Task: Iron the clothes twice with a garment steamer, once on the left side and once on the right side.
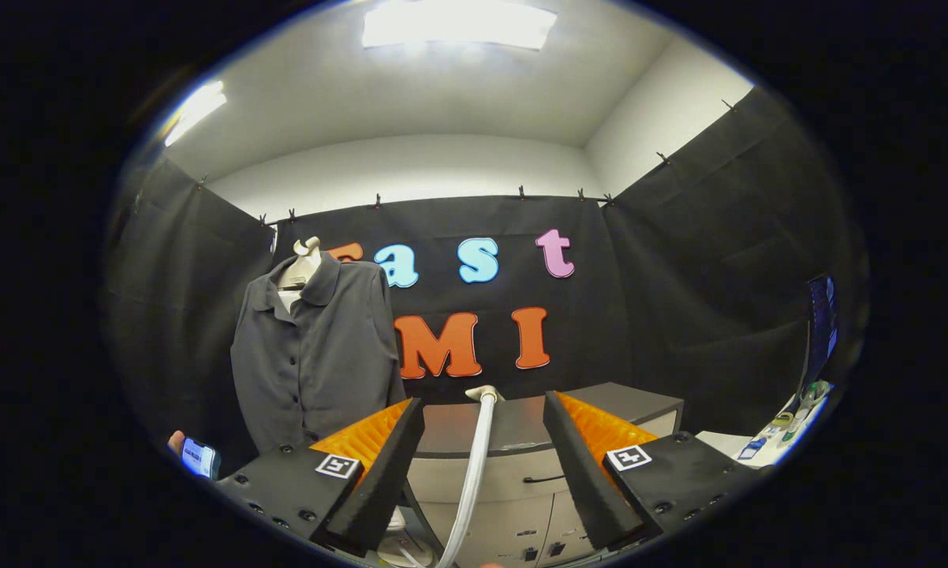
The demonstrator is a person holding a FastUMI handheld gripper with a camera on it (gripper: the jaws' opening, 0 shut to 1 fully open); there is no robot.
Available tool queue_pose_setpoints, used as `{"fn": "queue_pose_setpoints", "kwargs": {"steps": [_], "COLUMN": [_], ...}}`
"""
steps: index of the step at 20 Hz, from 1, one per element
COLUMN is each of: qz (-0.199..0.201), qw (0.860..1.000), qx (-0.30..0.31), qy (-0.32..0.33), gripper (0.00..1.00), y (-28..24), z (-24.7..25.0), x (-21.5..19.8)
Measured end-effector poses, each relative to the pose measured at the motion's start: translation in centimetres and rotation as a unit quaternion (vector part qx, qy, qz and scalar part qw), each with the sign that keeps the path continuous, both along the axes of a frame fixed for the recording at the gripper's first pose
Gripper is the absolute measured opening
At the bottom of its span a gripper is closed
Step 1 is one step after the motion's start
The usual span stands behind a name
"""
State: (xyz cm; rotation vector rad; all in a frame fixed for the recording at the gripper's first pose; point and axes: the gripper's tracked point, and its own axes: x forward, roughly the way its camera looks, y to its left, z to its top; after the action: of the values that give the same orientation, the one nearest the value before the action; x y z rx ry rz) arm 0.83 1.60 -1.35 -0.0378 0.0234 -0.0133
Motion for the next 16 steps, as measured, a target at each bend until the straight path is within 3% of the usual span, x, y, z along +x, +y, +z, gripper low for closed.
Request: {"fn": "queue_pose_setpoints", "kwargs": {"steps": [7,12,16], "qz": [0.029,0.044,0.085], "qw": [1.000,0.999,0.992], "qx": [-0.004,-0.012,-0.007], "qy": [0.002,0.022,0.087], "gripper": [0.98,0.98,0.98], "y": [2.3,3.2,4.4], "z": [0.8,1.6,-0.3], "x": [3.3,8.6,15.0]}}
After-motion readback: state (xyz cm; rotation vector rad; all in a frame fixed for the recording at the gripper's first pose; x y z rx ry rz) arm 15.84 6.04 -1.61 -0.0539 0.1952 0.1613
